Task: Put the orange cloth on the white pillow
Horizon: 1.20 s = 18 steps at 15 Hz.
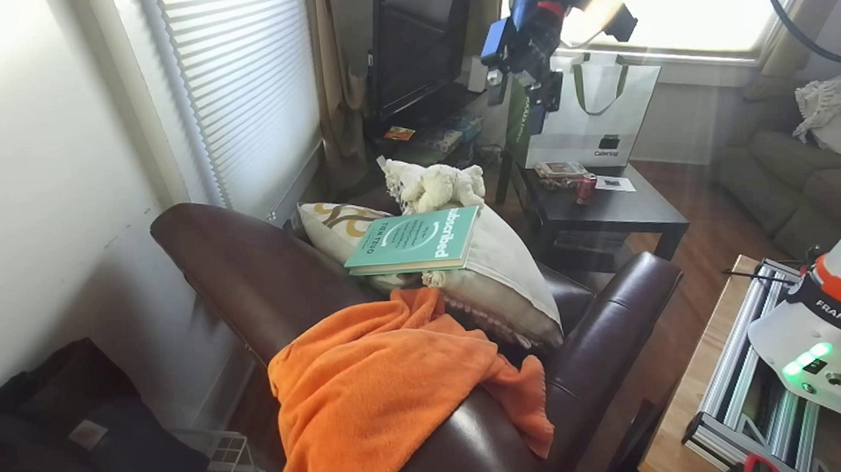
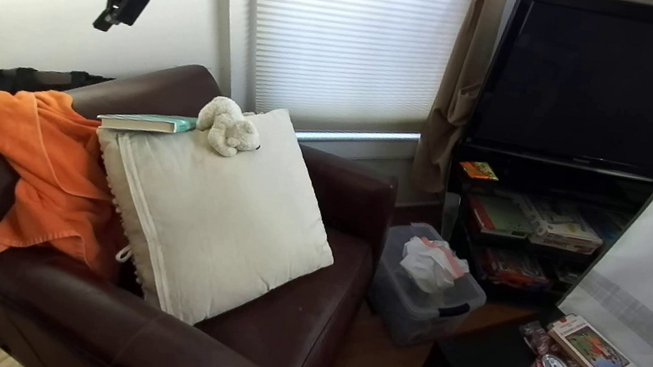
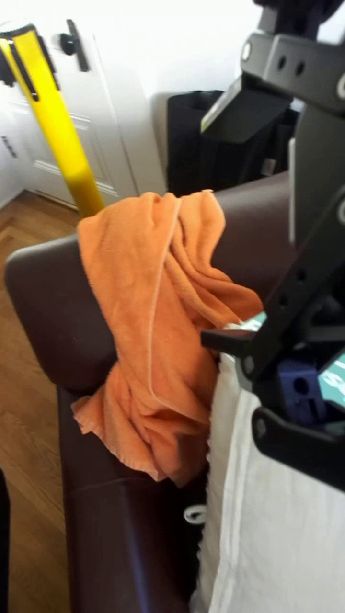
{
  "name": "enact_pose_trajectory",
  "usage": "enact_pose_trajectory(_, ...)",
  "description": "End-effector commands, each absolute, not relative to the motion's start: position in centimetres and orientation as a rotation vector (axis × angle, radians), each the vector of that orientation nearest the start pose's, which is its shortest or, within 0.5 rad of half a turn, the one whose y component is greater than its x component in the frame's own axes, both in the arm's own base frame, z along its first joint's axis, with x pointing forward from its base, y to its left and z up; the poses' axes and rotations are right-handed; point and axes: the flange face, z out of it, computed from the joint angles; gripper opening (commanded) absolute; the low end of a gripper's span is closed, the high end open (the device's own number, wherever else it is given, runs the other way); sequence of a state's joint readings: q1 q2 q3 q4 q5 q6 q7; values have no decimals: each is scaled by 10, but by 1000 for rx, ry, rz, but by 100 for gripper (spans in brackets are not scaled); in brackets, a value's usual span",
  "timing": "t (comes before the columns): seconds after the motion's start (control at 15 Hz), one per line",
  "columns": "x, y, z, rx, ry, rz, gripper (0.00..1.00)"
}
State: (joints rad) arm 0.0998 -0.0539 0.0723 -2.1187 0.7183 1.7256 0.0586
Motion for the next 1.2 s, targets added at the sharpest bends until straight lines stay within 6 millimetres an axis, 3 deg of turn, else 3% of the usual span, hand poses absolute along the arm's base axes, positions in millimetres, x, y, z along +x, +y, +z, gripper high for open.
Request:
enact_pose_trajectory(0.0,454,245,420,-2496,-80,637,100)
enact_pose_trajectory(0.2,435,323,415,-2577,-290,724,100)
enact_pose_trajectory(0.27,438,343,410,-2620,-346,730,100)
enact_pose_trajectory(0.53,453,395,397,-2844,-535,634,100)
enact_pose_trajectory(0.67,453,408,391,-2907,-661,642,100)
enact_pose_trajectory(0.73,447,392,397,-2853,-589,628,100)
enact_pose_trajectory(0.87,451,405,389,-2877,-649,624,100)
enact_pose_trajectory(1.13,455,408,389,-2879,-660,623,100)
